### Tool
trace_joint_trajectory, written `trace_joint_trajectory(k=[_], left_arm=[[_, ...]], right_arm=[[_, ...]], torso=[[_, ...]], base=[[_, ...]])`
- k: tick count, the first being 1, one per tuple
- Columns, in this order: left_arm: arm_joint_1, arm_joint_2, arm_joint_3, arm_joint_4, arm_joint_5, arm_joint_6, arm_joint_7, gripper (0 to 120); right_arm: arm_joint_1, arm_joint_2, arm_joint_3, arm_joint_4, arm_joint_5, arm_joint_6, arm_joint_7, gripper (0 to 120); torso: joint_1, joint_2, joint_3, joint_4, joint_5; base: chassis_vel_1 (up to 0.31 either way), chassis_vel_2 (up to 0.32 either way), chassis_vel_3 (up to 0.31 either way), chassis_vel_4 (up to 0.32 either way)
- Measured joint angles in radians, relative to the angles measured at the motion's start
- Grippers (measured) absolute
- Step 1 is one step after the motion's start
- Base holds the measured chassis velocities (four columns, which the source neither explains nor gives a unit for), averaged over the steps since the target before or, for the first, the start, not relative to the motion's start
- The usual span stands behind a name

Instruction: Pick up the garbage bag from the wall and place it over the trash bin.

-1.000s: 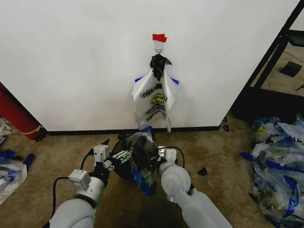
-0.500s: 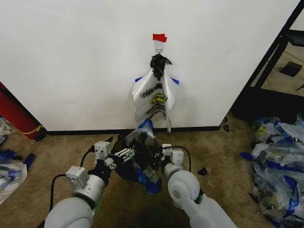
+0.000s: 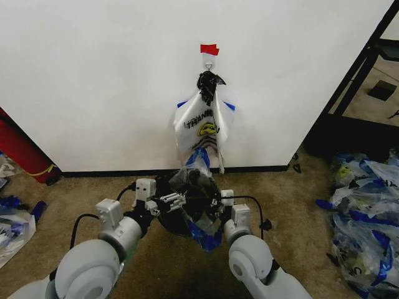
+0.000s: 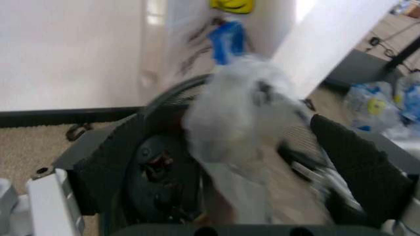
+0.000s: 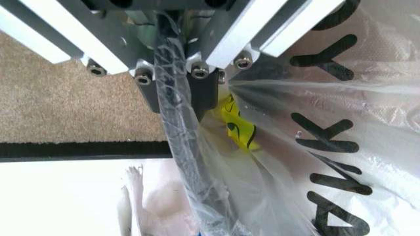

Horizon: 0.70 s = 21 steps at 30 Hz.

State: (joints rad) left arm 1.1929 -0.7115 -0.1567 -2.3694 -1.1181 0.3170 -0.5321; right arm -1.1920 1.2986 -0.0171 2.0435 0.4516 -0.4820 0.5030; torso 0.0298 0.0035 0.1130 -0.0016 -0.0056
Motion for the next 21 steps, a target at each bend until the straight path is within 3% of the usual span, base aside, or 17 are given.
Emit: trace_joint_trajectory(k=[7,21], left_arm=[[-0.024,-0.017,0.009,0.058,-0.011,-0.003,0.002,94],[-0.045,-0.043,0.051,0.102,-0.037,-0.022,0.017,42]], right_arm=[[-0.002,-0.004,0.000,0.002,0.000,0.002,-0.004,0],[0.001,-0.001,-0.005,-0.002,0.007,-0.001,-0.002,0]], torso=[[0.000,0.000,0.000,0.0003,0.0004],[0.000,0.000,0.000,0.0002,0.0005]], base=[[0.000,0.000,0.000,0.000],[0.000,0.000,0.000,0.000]])
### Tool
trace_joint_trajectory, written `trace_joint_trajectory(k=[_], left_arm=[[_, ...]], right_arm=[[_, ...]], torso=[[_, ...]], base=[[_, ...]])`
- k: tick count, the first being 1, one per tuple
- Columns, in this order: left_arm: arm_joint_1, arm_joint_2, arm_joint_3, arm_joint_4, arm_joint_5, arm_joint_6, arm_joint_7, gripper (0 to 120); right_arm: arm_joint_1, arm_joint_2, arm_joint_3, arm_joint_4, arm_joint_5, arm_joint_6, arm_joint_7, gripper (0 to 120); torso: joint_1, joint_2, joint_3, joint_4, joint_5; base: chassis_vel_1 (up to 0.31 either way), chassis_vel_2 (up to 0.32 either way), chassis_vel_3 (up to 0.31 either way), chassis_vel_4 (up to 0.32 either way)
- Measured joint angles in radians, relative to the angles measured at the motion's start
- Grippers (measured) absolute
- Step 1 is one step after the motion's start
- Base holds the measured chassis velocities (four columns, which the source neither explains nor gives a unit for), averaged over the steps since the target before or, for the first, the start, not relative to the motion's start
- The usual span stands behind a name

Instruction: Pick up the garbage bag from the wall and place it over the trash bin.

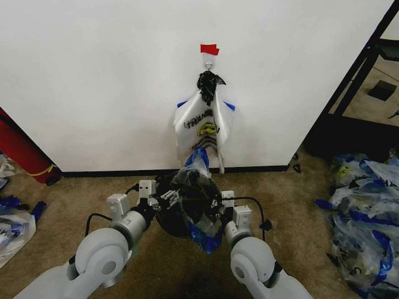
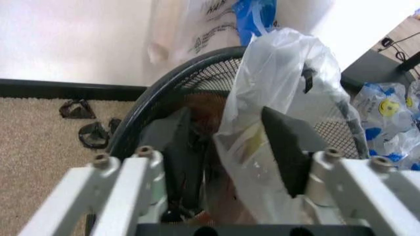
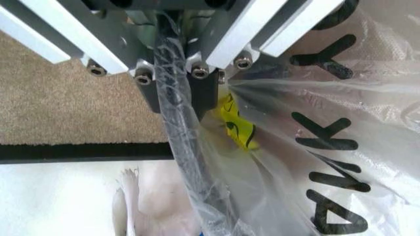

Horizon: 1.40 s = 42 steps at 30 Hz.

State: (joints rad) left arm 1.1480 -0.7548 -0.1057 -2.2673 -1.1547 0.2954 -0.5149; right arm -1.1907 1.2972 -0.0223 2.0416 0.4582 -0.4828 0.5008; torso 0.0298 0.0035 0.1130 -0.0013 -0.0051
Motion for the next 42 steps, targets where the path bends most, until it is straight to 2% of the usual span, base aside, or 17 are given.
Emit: trace_joint_trajectory(k=[1,7,10,12,24,42], left_arm=[[0.000,0.000,0.000,0.000,0.000,0.000,0.000,42],[-0.003,-0.002,0.004,0.004,-0.002,-0.009,0.003,16],[-0.001,-0.002,0.004,0.004,-0.002,-0.011,0.003,11],[0.004,-0.001,0.000,0.003,-0.003,-0.014,0.003,0],[-0.012,0.006,-0.025,0.007,-0.030,-0.018,-0.007,0],[-0.015,0.086,-0.083,0.049,-0.113,0.002,-0.002,0]], right_arm=[[0.000,0.000,0.000,0.000,0.000,0.000,0.000,0],[0.001,0.002,-0.006,-0.008,-0.002,-0.002,0.001,0],[0.001,0.002,-0.006,-0.009,-0.002,-0.002,0.002,0],[0.000,-0.001,-0.006,-0.009,0.000,-0.002,0.002,0],[-0.020,-0.005,0.000,-0.006,0.008,0.006,0.000,0],[-0.107,-0.055,0.060,0.014,-0.010,0.118,-0.098,0]], torso=[[0.000,0.000,0.000,0.0000,0.0000],[0.000,0.000,0.000,0.0001,0.0000],[0.000,0.000,0.000,0.0000,0.0000],[0.000,0.000,0.000,0.0001,0.0000],[0.000,0.000,0.000,0.0000,0.0000],[0.000,0.000,0.000,0.0000,0.0000]], base=[[0.000,0.000,0.000,0.000],[0.000,0.000,0.000,0.000],[0.000,0.000,0.000,0.000],[0.000,0.000,0.000,0.000],[0.000,0.000,0.000,0.000],[0.000,0.000,0.000,0.000]])
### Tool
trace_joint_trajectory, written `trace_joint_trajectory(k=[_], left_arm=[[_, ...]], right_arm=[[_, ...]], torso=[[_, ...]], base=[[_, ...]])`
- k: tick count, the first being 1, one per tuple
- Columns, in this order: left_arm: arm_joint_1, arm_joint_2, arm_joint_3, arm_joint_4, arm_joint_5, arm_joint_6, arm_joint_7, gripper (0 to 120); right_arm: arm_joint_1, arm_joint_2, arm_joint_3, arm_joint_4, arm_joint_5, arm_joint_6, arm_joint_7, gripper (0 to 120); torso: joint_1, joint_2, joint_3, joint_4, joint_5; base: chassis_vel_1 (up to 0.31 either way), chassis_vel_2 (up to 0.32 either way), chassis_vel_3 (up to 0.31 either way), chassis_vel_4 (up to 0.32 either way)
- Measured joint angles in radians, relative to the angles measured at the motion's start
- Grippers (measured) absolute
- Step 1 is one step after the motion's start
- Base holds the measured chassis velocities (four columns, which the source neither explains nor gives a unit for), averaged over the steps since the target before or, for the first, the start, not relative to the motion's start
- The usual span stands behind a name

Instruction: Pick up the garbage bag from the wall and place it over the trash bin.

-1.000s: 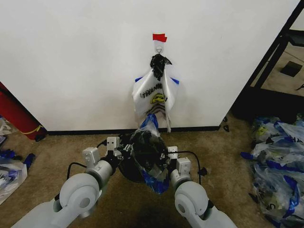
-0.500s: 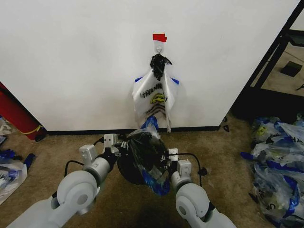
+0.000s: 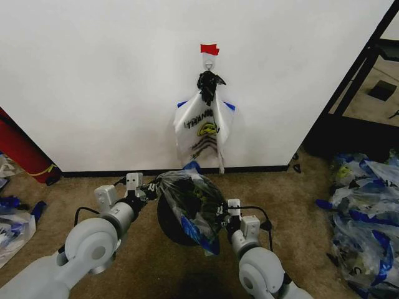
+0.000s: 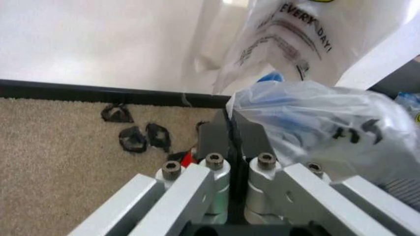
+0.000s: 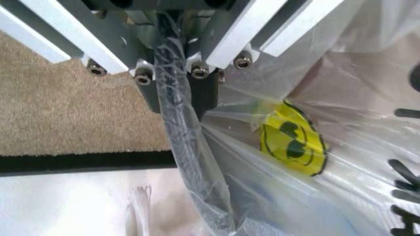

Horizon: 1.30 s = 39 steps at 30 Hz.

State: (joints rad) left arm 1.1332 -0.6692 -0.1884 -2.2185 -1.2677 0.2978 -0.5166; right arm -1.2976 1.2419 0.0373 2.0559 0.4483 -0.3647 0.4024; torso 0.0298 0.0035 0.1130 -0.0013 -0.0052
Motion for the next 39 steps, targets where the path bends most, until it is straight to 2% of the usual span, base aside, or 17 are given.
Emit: trace_joint_trajectory(k=[12,23,28,32,33,39], left_arm=[[0.034,0.046,-0.021,0.021,-0.021,0.005,0.040,0],[0.060,0.055,-0.027,0.043,-0.022,0.003,0.075,0],[0.069,0.054,-0.036,0.024,-0.022,0.008,0.073,0],[0.092,0.043,-0.061,-0.009,-0.010,0.023,0.065,15],[0.092,0.043,-0.061,-0.009,-0.010,0.023,0.065,15],[0.146,0.035,-0.119,-0.068,0.025,0.042,0.055,39]], right_arm=[[-0.033,-0.006,0.067,0.016,0.076,0.113,-0.069,0],[-0.033,0.002,0.100,0.034,0.197,0.114,-0.058,0],[-0.028,0.014,0.104,0.035,0.242,0.092,-0.024,0],[-0.021,0.027,0.109,0.031,0.286,0.068,0.015,0],[-0.021,0.027,0.109,0.031,0.286,0.068,0.015,0],[-0.009,0.040,0.126,0.017,0.357,0.037,0.066,0]], torso=[[0.000,0.000,0.000,0.0000,0.0000],[0.000,0.000,0.000,0.0001,0.0000],[0.000,0.000,0.000,0.0000,0.0000],[0.000,0.000,0.000,0.0000,-0.0001],[0.000,0.000,0.000,0.0000,-0.0001],[0.000,0.000,0.000,0.0003,0.0001]], base=[[0.000,0.000,0.000,0.000],[0.000,0.000,0.000,0.000],[0.000,0.000,0.000,0.000],[0.000,0.000,0.000,0.000],[0.000,0.000,0.000,0.000],[0.000,0.000,0.000,0.000]])
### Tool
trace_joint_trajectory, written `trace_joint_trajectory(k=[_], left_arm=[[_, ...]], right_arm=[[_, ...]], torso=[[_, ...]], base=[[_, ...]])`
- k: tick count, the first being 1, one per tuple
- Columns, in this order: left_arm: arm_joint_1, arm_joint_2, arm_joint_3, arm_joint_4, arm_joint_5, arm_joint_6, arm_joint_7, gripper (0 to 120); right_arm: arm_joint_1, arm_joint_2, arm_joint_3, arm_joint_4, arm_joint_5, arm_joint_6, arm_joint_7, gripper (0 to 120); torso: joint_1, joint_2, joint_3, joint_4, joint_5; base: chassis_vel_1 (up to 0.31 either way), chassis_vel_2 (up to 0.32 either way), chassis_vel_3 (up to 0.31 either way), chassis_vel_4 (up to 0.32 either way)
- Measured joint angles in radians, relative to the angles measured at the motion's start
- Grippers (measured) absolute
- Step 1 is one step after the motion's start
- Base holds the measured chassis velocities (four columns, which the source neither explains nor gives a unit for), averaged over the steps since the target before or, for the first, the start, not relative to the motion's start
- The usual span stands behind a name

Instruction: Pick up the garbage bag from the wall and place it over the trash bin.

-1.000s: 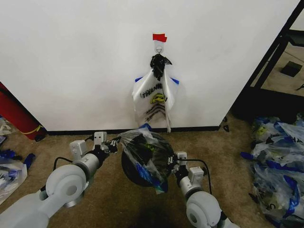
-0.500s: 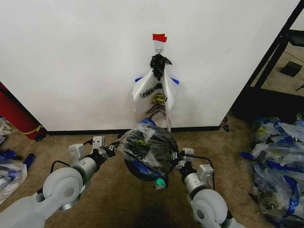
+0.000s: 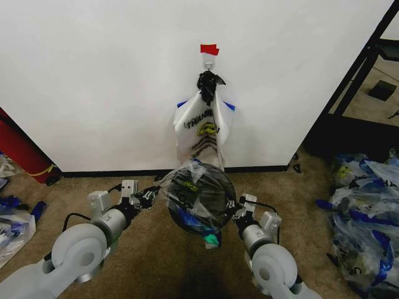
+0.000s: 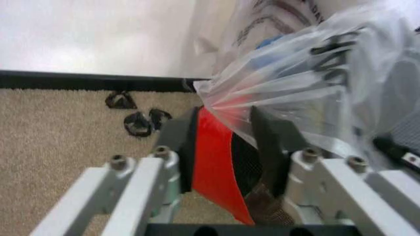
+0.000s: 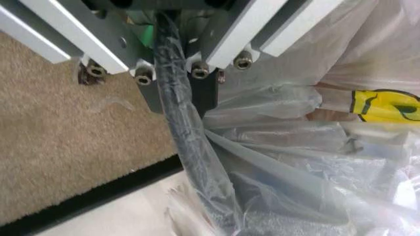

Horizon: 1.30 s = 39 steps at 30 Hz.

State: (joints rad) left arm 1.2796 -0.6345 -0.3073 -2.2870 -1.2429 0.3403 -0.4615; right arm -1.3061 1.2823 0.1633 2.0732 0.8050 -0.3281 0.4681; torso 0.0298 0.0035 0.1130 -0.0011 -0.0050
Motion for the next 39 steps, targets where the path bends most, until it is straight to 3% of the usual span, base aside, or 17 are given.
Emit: trace_joint_trajectory(k=[9,15,19,22,25,39], left_arm=[[0.017,-0.038,-0.033,-0.113,0.003,0.012,-0.099,69],[0.048,-0.110,0.033,-0.216,-0.071,0.021,-0.211,94],[0.035,-0.143,0.056,-0.219,-0.187,0.023,-0.233,94],[0.020,-0.170,0.070,-0.219,-0.318,0.013,-0.236,89],[0.016,-0.182,0.079,-0.219,-0.372,0.012,-0.232,86],[-0.022,-0.229,0.187,-0.169,-0.385,0.004,-0.250,77]], right_arm=[[-0.002,0.009,0.041,-0.012,-0.044,0.003,0.014,0],[0.019,0.031,0.048,-0.034,-0.100,0.042,0.023,0],[0.023,0.040,0.048,-0.035,-0.105,0.044,0.026,0],[0.025,0.043,0.048,-0.035,-0.104,0.043,0.030,0],[0.025,0.046,0.049,-0.034,-0.100,0.042,0.033,0],[0.034,0.070,0.049,-0.001,0.072,-0.031,0.115,0]], torso=[[0.000,0.000,0.000,-0.0004,-0.0001],[0.000,0.000,0.000,0.0000,-0.0001],[0.000,0.000,0.000,-0.0002,0.0000],[0.000,0.000,0.000,-0.0004,-0.0001],[0.000,0.000,0.000,-0.0003,0.0000],[0.000,0.000,0.000,-0.0003,-0.0001]], base=[[0.000,0.000,0.000,0.000],[0.000,0.000,0.000,0.000],[0.000,0.000,0.000,0.000],[0.000,0.000,0.000,0.000],[0.000,0.000,0.000,0.000],[0.000,0.000,0.000,0.000]])
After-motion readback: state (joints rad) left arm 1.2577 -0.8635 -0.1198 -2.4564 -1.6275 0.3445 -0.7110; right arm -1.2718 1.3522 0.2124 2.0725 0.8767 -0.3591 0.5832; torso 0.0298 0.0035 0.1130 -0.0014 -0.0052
